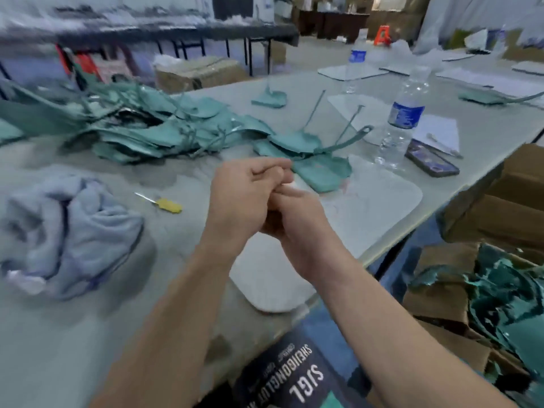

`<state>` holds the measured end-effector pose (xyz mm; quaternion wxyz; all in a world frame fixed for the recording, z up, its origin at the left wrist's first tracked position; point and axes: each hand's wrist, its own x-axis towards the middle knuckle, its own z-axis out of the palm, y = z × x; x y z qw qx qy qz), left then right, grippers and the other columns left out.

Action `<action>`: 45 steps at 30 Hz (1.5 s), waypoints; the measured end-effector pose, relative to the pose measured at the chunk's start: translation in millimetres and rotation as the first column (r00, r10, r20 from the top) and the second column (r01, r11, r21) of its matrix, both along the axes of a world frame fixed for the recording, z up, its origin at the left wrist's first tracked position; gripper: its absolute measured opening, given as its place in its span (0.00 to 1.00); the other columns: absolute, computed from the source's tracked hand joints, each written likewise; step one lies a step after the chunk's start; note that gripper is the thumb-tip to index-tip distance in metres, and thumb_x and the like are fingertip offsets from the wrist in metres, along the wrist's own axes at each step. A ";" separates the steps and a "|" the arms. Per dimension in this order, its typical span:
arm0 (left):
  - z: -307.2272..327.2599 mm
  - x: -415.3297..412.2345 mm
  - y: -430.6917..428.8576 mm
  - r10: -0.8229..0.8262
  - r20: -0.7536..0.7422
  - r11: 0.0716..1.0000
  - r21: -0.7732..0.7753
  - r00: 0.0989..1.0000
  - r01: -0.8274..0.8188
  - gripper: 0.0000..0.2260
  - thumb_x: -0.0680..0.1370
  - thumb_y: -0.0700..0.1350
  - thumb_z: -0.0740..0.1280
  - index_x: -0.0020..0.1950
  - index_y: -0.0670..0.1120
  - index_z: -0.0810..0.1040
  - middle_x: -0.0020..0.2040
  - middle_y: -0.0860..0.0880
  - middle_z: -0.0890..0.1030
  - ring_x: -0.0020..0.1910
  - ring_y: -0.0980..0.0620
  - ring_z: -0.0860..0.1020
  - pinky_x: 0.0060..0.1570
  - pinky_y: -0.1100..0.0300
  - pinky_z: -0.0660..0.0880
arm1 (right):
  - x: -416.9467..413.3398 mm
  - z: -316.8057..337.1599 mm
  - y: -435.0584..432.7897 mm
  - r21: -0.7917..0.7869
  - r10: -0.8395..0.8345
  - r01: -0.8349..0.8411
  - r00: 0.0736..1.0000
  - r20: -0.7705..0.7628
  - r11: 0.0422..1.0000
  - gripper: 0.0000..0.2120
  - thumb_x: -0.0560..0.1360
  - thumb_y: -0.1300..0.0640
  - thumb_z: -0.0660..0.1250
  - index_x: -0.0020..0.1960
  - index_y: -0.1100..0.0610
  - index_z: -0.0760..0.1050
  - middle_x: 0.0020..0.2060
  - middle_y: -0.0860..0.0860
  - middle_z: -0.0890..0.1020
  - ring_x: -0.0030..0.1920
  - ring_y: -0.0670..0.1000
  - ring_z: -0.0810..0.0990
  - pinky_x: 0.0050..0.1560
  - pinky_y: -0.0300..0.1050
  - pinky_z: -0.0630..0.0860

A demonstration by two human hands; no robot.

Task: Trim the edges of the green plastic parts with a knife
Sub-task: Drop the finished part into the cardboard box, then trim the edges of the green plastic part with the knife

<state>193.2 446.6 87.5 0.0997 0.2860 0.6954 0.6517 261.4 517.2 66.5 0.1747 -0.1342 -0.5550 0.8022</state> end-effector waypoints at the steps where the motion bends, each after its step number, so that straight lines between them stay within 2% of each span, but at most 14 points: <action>1: 0.9 -15.3 -16.3 0.068 0.020 0.998 0.014 0.997 -0.069 0.10 0.76 0.42 0.70 0.42 0.57 0.87 0.39 0.53 0.87 0.40 0.57 0.85 0.41 0.60 0.82 | -16.0 1.4 -11.5 0.032 0.058 -0.058 0.998 0.008 0.998 0.13 0.75 0.71 0.61 0.52 0.65 0.83 0.41 0.58 0.85 0.42 0.52 0.84 0.43 0.43 0.82; 7: -5.9 -91.4 -116.6 0.559 0.065 0.824 0.063 0.826 -0.563 0.14 0.77 0.54 0.72 0.33 0.51 0.85 0.29 0.46 0.83 0.27 0.52 0.80 0.29 0.57 0.78 | -103.9 0.5 -65.4 0.239 0.063 -0.088 0.992 0.112 0.967 0.09 0.74 0.71 0.66 0.46 0.61 0.83 0.38 0.58 0.86 0.38 0.54 0.83 0.45 0.48 0.85; 10: -19.8 -123.8 -161.6 0.730 -0.055 0.684 0.039 0.682 -0.729 0.06 0.76 0.46 0.71 0.45 0.54 0.87 0.32 0.60 0.83 0.30 0.61 0.78 0.35 0.64 0.80 | -149.4 0.5 -80.0 0.473 -0.002 -0.048 0.995 0.105 0.880 0.12 0.72 0.69 0.66 0.44 0.54 0.83 0.37 0.51 0.86 0.40 0.54 0.85 0.46 0.51 0.83; 14: -38.5 -156.4 -192.4 0.760 -0.292 0.581 -0.096 0.581 -0.808 0.14 0.76 0.43 0.69 0.60 0.53 0.84 0.51 0.63 0.84 0.51 0.68 0.78 0.49 0.85 0.63 | -204.3 4.2 -87.2 0.747 -0.076 -0.016 0.993 0.089 0.665 0.14 0.73 0.61 0.66 0.53 0.47 0.83 0.40 0.43 0.85 0.35 0.44 0.81 0.39 0.41 0.77; 17: -53.7 -174.3 -195.2 0.621 -0.347 0.663 -0.246 0.703 -0.707 0.19 0.76 0.45 0.68 0.68 0.52 0.79 0.65 0.56 0.78 0.66 0.59 0.72 0.68 0.71 0.62 | -240.1 9.4 -91.5 0.853 -0.108 -0.024 0.990 0.094 0.521 0.20 0.74 0.58 0.66 0.64 0.47 0.78 0.46 0.44 0.82 0.38 0.48 0.81 0.45 0.44 0.77; 21: -69.2 -190.8 -203.2 0.281 -0.388 0.685 -0.560 0.878 -0.467 0.32 0.70 0.69 0.61 0.74 0.63 0.69 0.74 0.61 0.67 0.78 0.57 0.56 0.77 0.54 0.54 | -289.2 9.1 -93.7 0.959 -0.077 -0.070 0.992 0.095 0.274 0.28 0.75 0.61 0.65 0.74 0.53 0.69 0.65 0.52 0.77 0.67 0.55 0.73 0.67 0.50 0.70; 23: -72.2 -200.8 -211.6 0.195 -0.379 0.638 -0.651 0.905 -0.411 0.36 0.65 0.71 0.62 0.74 0.67 0.65 0.76 0.65 0.63 0.79 0.61 0.52 0.79 0.55 0.48 | -314.2 6.3 -96.7 0.982 -0.073 -0.160 0.983 0.167 0.098 0.24 0.75 0.62 0.65 0.71 0.55 0.69 0.63 0.52 0.77 0.66 0.56 0.73 0.64 0.52 0.71; 26: -67.2 -211.3 -223.5 0.296 -0.373 0.666 -0.580 0.879 -0.470 0.32 0.63 0.58 0.67 0.69 0.64 0.73 0.73 0.61 0.70 0.77 0.58 0.60 0.78 0.55 0.53 | -337.7 2.1 -97.3 0.956 -0.202 -0.232 0.960 0.195 -0.180 0.07 0.76 0.63 0.61 0.49 0.53 0.67 0.48 0.51 0.78 0.49 0.55 0.74 0.47 0.49 0.67; 29: -63.9 -225.5 -247.5 0.473 -0.556 0.528 -0.442 0.684 -0.725 0.17 0.71 0.47 0.67 0.60 0.53 0.80 0.60 0.51 0.80 0.64 0.47 0.75 0.73 0.48 0.64 | -349.1 5.7 -92.5 0.889 -0.251 -0.222 0.960 0.127 -0.400 0.05 0.75 0.60 0.61 0.43 0.51 0.68 0.46 0.49 0.79 0.53 0.55 0.75 0.52 0.51 0.64; 31: -63.2 -234.7 -272.8 0.656 -0.564 0.350 -0.361 0.501 -0.864 0.15 0.75 0.46 0.68 0.62 0.47 0.79 0.61 0.45 0.80 0.62 0.42 0.76 0.67 0.45 0.68 | -350.9 15.2 -90.5 0.913 -0.217 -0.148 0.974 0.068 -0.379 0.06 0.74 0.60 0.62 0.42 0.51 0.70 0.47 0.48 0.79 0.57 0.55 0.74 0.57 0.52 0.64; 33: -62.6 -235.3 -291.1 0.799 -0.479 0.236 -0.307 0.364 -0.922 0.23 0.74 0.49 0.73 0.68 0.46 0.76 0.66 0.43 0.77 0.67 0.42 0.72 0.67 0.44 0.68 | -345.4 31.9 -92.4 0.971 -0.145 0.029 0.987 -0.065 -0.239 0.08 0.74 0.62 0.62 0.38 0.53 0.71 0.42 0.48 0.79 0.54 0.55 0.74 0.57 0.52 0.64; 37: -57.2 -214.3 -265.3 0.781 -0.569 0.288 -0.042 0.259 -0.957 0.18 0.77 0.52 0.67 0.66 0.49 0.78 0.65 0.47 0.78 0.68 0.46 0.72 0.68 0.51 0.67 | -316.9 68.4 -97.4 0.954 -0.094 0.293 0.950 -0.297 -0.058 0.17 0.76 0.59 0.66 0.33 0.54 0.61 0.26 0.47 0.68 0.30 0.52 0.66 0.34 0.46 0.61; 41: -59.0 -188.9 -219.8 0.637 -0.643 0.588 0.048 0.425 -0.808 0.14 0.79 0.51 0.65 0.62 0.50 0.83 0.59 0.54 0.81 0.59 0.53 0.77 0.64 0.64 0.69 | -275.1 79.0 -108.2 0.915 -0.072 0.404 0.913 -0.403 0.008 0.18 0.76 0.55 0.70 0.36 0.52 0.62 0.27 0.45 0.67 0.28 0.45 0.65 0.29 0.42 0.57; 45: -70.3 -180.7 -209.1 0.601 -0.525 0.632 -0.151 0.603 -0.760 0.19 0.78 0.58 0.62 0.66 0.54 0.80 0.60 0.59 0.81 0.58 0.62 0.76 0.61 0.69 0.69 | -255.4 62.2 -98.0 0.982 -0.135 0.175 0.974 -0.184 -0.073 0.17 0.78 0.57 0.67 0.36 0.53 0.62 0.34 0.44 0.69 0.41 0.52 0.74 0.34 0.47 0.61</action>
